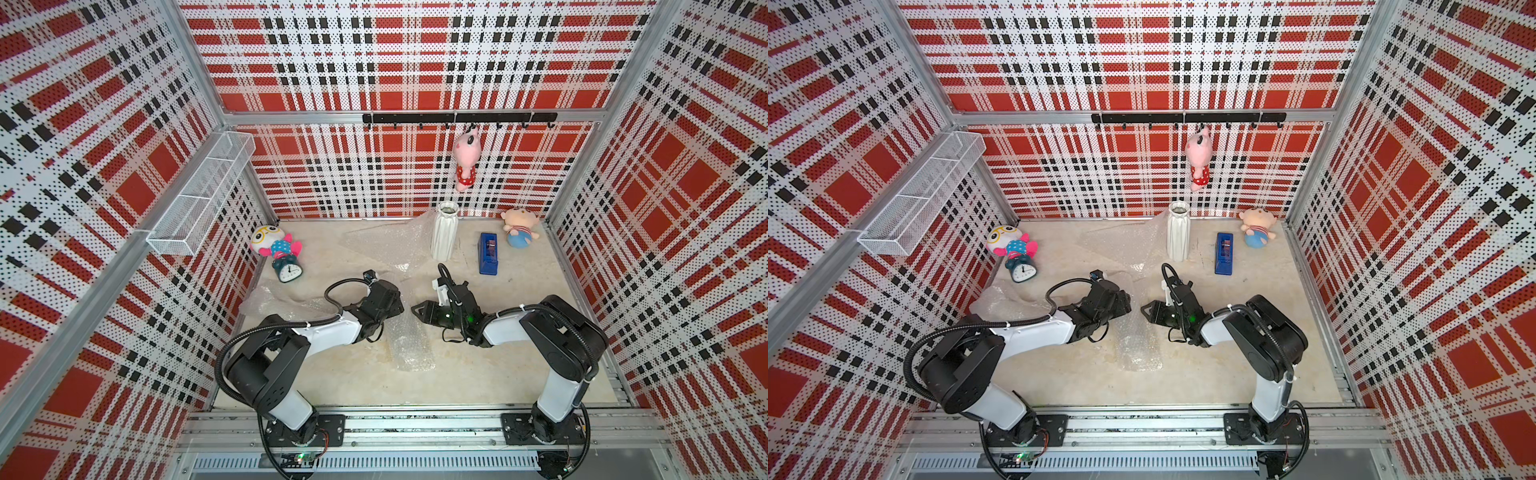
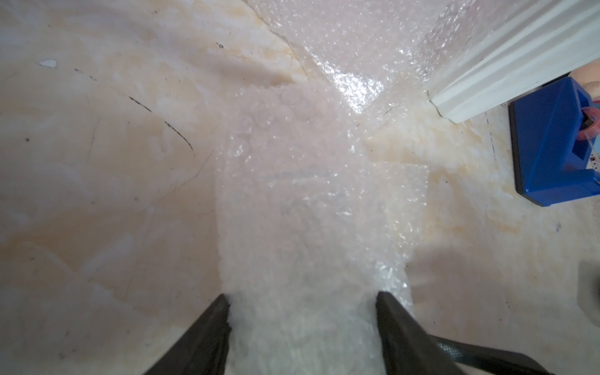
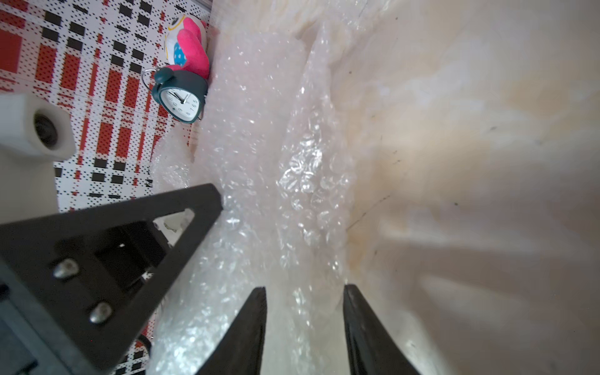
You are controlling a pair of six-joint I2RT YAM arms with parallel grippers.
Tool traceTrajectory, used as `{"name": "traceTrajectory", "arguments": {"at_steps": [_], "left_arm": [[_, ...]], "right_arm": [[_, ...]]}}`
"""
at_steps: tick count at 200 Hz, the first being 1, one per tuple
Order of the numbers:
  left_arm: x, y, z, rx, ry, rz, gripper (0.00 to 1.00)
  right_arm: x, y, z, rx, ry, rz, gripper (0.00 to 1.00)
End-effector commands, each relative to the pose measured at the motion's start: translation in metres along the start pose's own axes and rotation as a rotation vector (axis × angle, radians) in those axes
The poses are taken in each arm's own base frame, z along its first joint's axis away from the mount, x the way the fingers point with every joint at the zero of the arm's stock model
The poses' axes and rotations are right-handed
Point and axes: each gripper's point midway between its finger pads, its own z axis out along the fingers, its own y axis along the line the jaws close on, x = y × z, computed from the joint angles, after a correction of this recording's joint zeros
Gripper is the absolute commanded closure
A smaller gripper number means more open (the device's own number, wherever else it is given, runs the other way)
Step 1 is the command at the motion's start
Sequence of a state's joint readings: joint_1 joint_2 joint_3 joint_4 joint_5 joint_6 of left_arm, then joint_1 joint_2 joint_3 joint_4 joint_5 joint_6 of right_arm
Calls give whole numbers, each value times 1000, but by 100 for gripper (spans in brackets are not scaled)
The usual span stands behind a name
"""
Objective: Wrap vases in bubble wrap
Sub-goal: Wrap the vase in bubble wrap.
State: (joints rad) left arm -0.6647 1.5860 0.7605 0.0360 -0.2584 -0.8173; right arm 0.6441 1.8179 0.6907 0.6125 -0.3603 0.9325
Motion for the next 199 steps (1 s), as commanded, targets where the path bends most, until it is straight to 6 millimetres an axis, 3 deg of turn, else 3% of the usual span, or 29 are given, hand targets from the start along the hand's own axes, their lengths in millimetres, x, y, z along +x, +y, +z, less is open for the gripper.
{"name": "traceTrajectory", "arguments": {"at_steps": [1, 60, 123, 199], "left_arm": [[36, 27, 3, -85, 123, 68, 30], [32, 28, -1, -64, 124, 42, 31], [17, 21, -13, -26, 90, 17, 31], [-11, 0, -31, 126, 33, -62, 9]], "right_arm": [[-7, 9, 8, -41, -10, -13, 67], [-11, 20, 6, 32, -29, -123, 95], [-14, 65, 0, 59, -95, -315, 100], [0, 69, 10, 42, -74, -347, 100]]}}
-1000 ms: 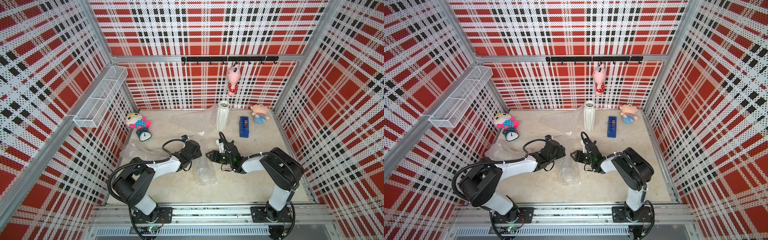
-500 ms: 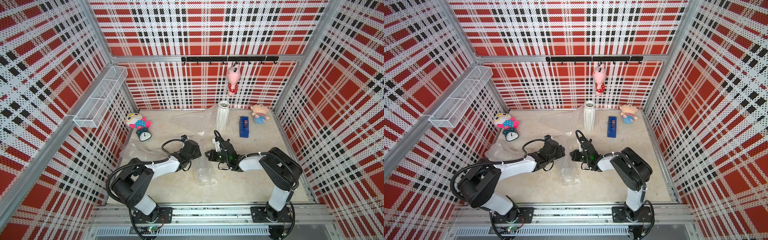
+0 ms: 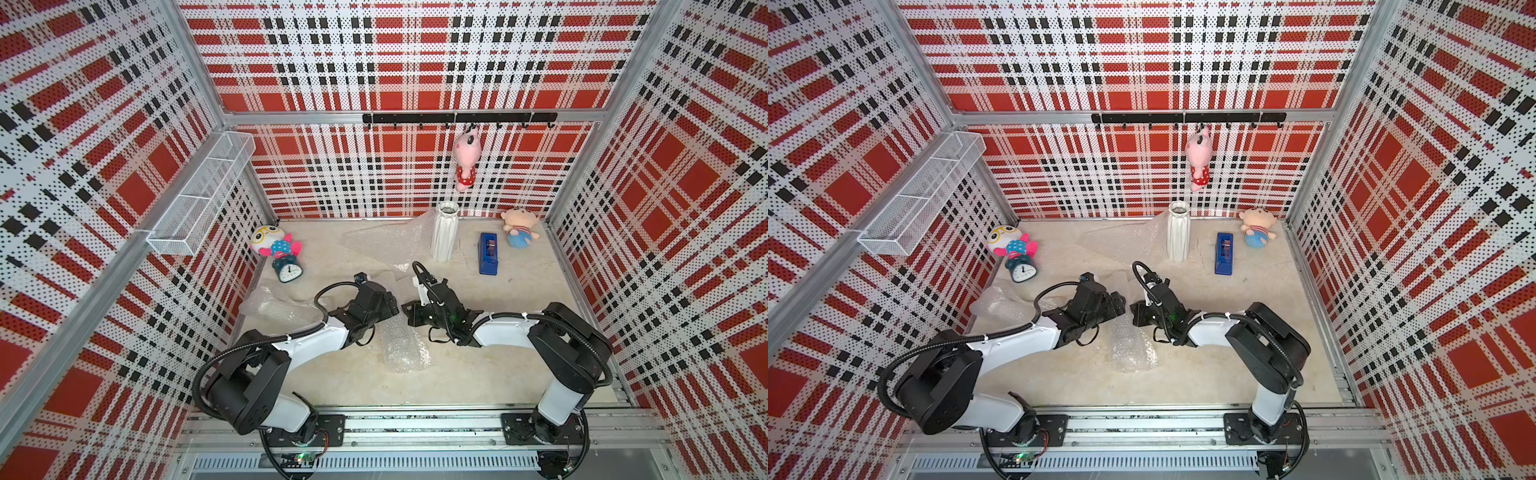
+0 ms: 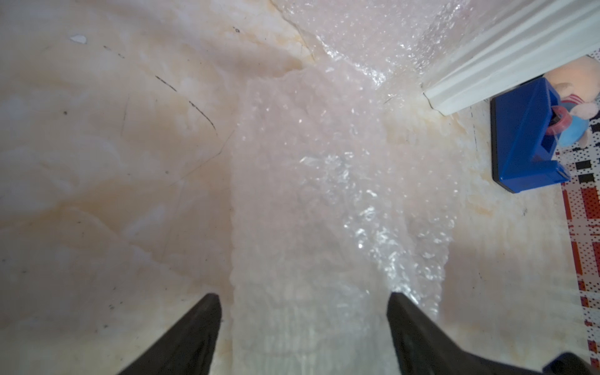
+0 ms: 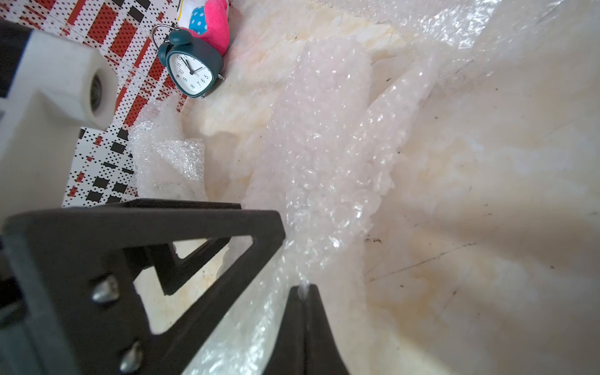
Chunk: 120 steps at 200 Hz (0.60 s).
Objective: Wrap vases in bubble wrap
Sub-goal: Wrap the vase in bubble wrap.
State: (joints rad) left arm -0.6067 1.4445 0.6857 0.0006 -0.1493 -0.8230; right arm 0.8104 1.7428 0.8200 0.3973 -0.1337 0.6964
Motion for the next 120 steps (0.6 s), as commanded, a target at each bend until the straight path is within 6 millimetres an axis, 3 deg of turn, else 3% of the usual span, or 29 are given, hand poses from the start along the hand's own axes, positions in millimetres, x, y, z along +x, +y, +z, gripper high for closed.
{"name": "traceTrajectory", "arguments": {"at_steps": [1, 23, 120], "left_arm": [[-6, -12, -6, 66, -1, -8, 9], [-9, -21, -7, 110, -6, -11, 0], [5, -27, 9, 103, 70, 83, 2]], "right_arm": [[-11, 14, -1, -34, -47, -32, 100], [-11, 18, 0, -39, -47, -42, 99], [-14, 30, 4, -60, -47, -70, 96]]}}
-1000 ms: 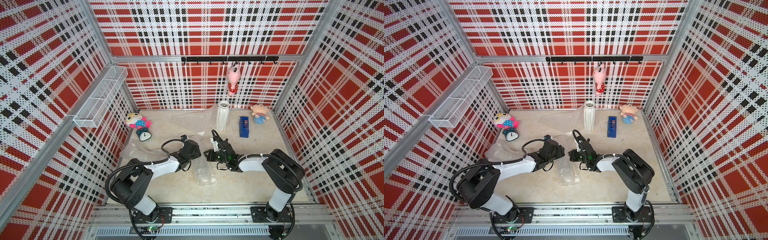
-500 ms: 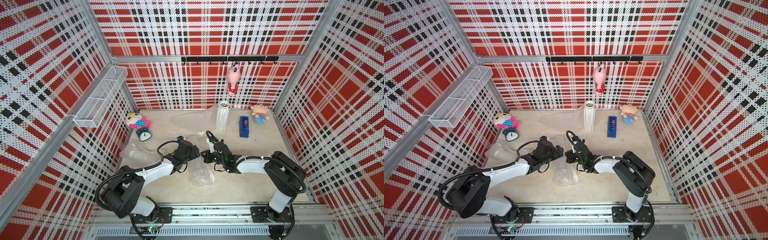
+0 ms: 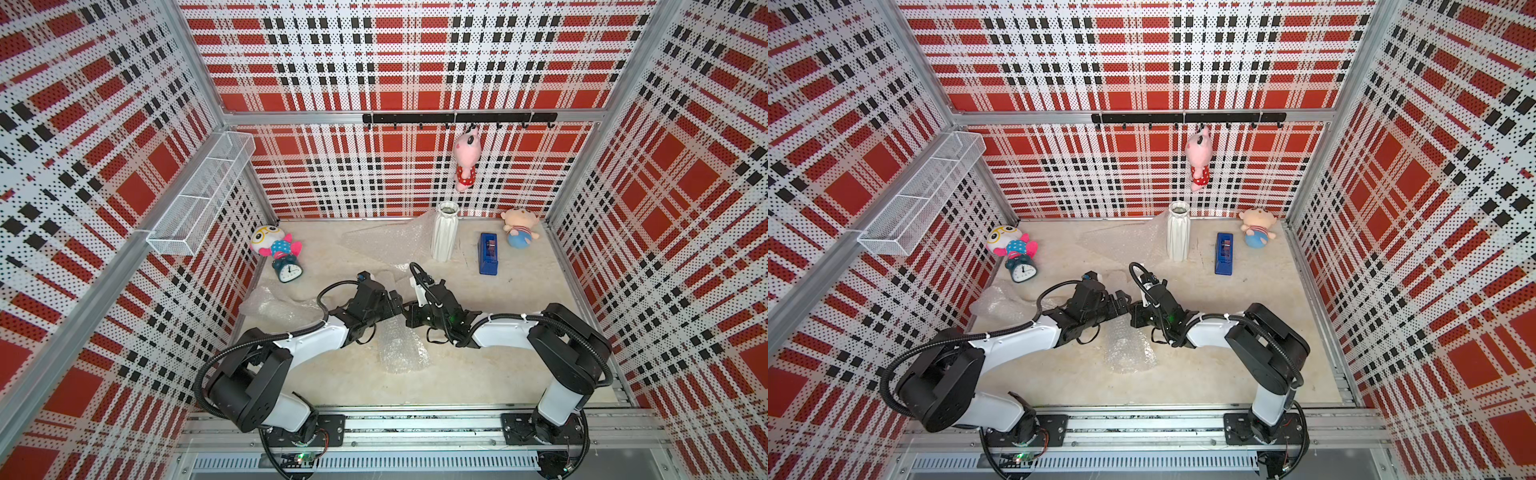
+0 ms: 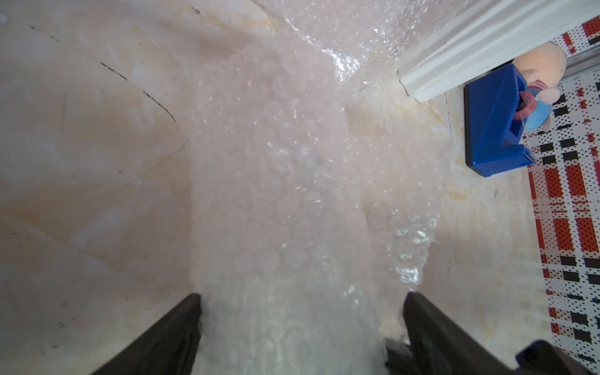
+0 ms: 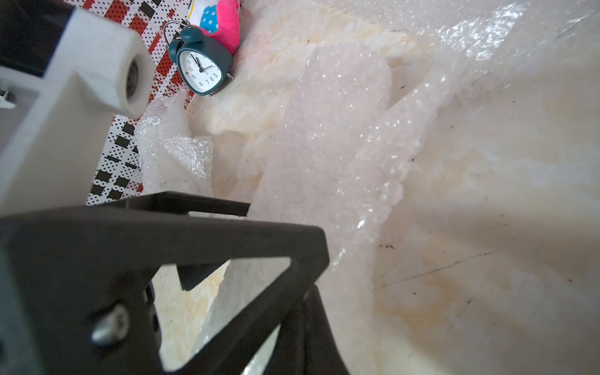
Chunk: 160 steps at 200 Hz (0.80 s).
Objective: Wrap vases in bubble wrap
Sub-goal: Wrap the vase in bubble wrap.
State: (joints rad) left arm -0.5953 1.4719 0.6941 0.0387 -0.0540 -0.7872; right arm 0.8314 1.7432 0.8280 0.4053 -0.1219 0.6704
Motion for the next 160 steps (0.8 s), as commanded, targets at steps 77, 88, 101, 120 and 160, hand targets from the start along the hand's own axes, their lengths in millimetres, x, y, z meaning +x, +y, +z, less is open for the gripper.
{"name": "traceTrajectory", "arguments": {"at_steps": [77, 88, 101, 120, 160], "left_arm": [[4, -2, 11, -55, 41, 95, 2], [5, 3, 13, -79, 45, 92, 0], [6, 8, 15, -104, 47, 89, 3], [5, 11, 15, -121, 41, 84, 12], [1, 10, 13, -123, 24, 79, 28]], "right_arm": [[-21, 31, 4, -63, -48, -57, 95], [-23, 35, 2, -72, -56, -68, 95], [-25, 39, 0, -76, -64, -77, 94], [-27, 41, -1, -75, -71, -86, 94], [-27, 41, -3, -67, -75, -92, 92]]}}
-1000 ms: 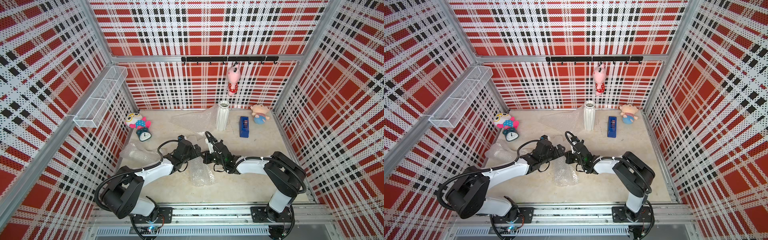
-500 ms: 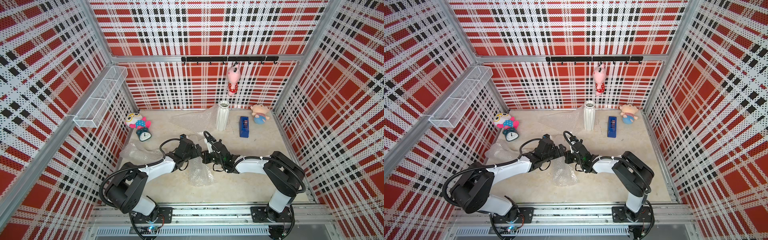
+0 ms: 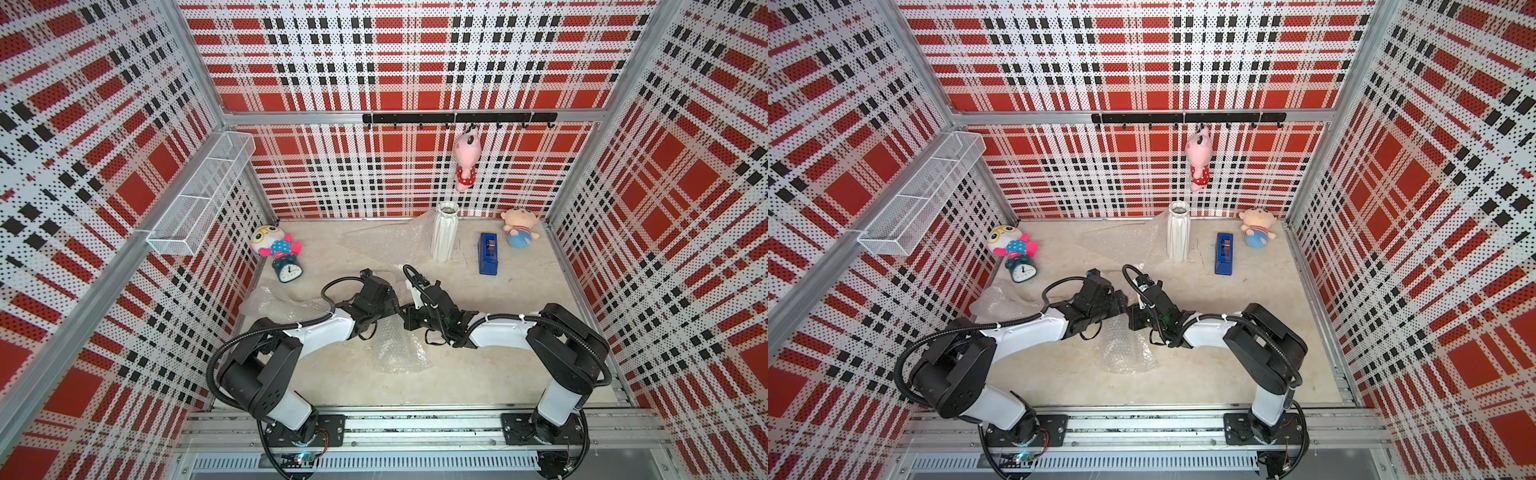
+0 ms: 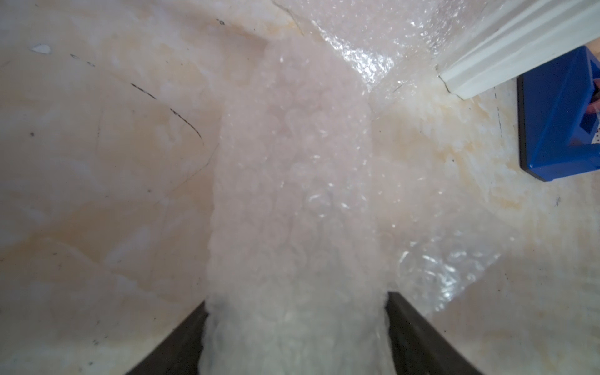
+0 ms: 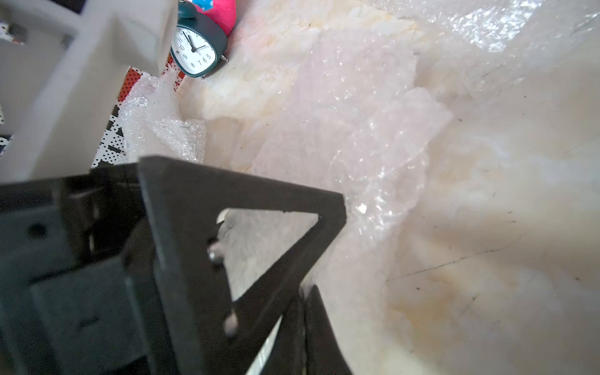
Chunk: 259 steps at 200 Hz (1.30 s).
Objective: Wrap vases in bubble wrap
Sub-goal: Wrap the vase in bubble wrap, then tear off the tape using the Tape Cutter.
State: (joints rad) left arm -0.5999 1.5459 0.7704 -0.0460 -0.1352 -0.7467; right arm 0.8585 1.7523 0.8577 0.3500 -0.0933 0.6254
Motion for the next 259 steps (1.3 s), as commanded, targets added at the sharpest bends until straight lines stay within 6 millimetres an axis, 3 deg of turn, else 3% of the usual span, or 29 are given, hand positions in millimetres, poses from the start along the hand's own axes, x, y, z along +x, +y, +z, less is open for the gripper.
{"name": "traceTrajectory", "arguments": {"at_steps": [1, 23, 65, 85, 125, 191, 222, 259], "left_arm": [[5, -3, 0, -9, 19, 30, 29], [2, -3, -2, -9, 9, 27, 34], [-3, -1, -7, -20, -15, 27, 43], [-3, 0, -9, -21, -18, 32, 46], [-2, 0, -7, -18, -16, 41, 48], [5, 5, -2, -33, 8, 53, 47], [7, 7, -1, -40, 13, 54, 47], [10, 7, 0, -42, 16, 58, 47]], "right_arm": [[-35, 34, -9, -87, -105, -37, 92], [-36, 33, -11, -78, -105, -39, 88], [-39, 28, -26, -37, -117, -46, 68], [-43, 17, -39, 17, -136, -40, 60], [-52, -14, -61, 104, -155, -5, 57], [-85, -122, -125, 400, -176, 70, 53], [-105, -179, -158, 487, -180, 153, 52], [-130, -235, -187, 533, -188, 241, 52]]}}
